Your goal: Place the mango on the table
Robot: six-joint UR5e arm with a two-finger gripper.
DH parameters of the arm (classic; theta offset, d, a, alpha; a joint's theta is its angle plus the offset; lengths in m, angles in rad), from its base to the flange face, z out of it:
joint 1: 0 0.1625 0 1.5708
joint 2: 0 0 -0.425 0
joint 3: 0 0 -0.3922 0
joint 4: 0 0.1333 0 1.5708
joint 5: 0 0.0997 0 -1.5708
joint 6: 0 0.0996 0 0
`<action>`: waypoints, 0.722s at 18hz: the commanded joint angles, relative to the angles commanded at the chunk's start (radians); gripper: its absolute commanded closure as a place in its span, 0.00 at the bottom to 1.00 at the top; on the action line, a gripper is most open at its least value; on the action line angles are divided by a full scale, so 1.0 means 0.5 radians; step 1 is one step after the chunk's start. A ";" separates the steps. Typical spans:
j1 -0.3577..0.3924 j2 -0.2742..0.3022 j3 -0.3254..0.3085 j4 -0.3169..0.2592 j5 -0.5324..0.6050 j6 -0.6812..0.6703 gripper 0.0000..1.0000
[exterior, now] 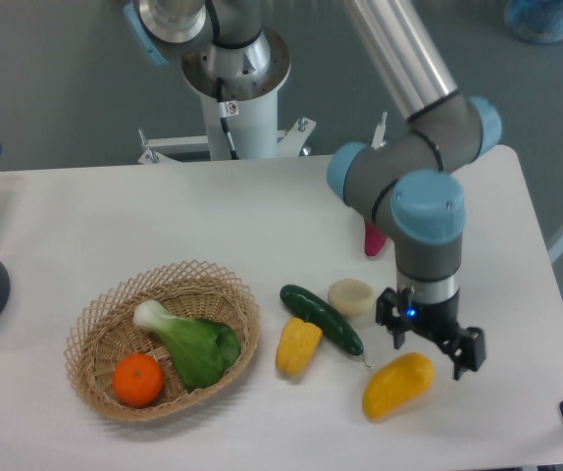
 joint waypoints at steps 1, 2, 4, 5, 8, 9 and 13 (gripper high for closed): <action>0.006 0.043 -0.003 -0.018 0.104 0.006 0.00; 0.043 0.092 -0.012 -0.043 0.196 0.021 0.00; 0.129 0.172 -0.021 -0.141 0.203 0.159 0.00; 0.175 0.194 -0.018 -0.196 0.194 0.299 0.00; 0.285 0.267 -0.018 -0.298 0.160 0.598 0.00; 0.322 0.280 -0.015 -0.319 0.099 0.629 0.00; 0.472 0.332 -0.015 -0.417 -0.150 0.846 0.00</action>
